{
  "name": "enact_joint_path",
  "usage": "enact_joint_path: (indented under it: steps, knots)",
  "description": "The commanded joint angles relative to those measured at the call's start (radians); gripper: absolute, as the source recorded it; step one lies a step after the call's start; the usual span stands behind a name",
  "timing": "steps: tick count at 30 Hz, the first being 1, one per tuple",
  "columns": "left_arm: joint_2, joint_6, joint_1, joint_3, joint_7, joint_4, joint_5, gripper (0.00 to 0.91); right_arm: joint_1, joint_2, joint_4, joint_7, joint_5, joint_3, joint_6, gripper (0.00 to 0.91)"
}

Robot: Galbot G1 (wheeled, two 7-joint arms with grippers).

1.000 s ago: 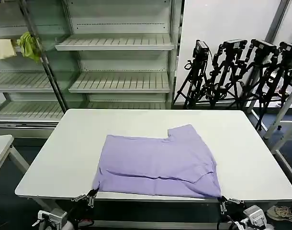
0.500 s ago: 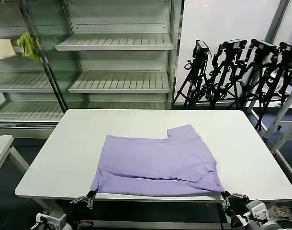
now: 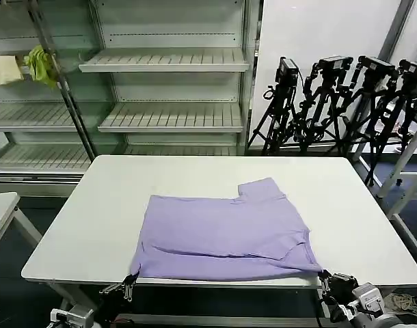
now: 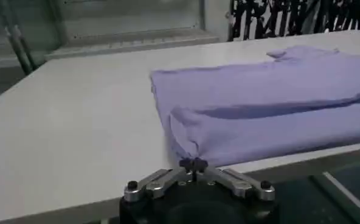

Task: Fold and organize the clothes.

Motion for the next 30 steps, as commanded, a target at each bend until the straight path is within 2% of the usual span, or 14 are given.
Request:
enact_joint_path:
  steps: [1,18,30]
  knots:
    - [-0.007,0.004,0.019,-0.006,-0.007,-0.03,0.004,0.907,0.01,0.004,0.013,0.005,-0.009,0.002,-0.018,0.907]
    - [-0.016,0.029,0.081,-0.048,-0.027,-0.102,0.016,0.907,-0.007,0.017,0.074,0.018,-0.018,0.02,-0.045,0.907]
    - [-0.013,0.051,0.128,-0.121,-0.041,-0.219,0.01,0.907,-0.055,-0.016,0.16,0.086,0.04,0.176,-0.047,0.907]
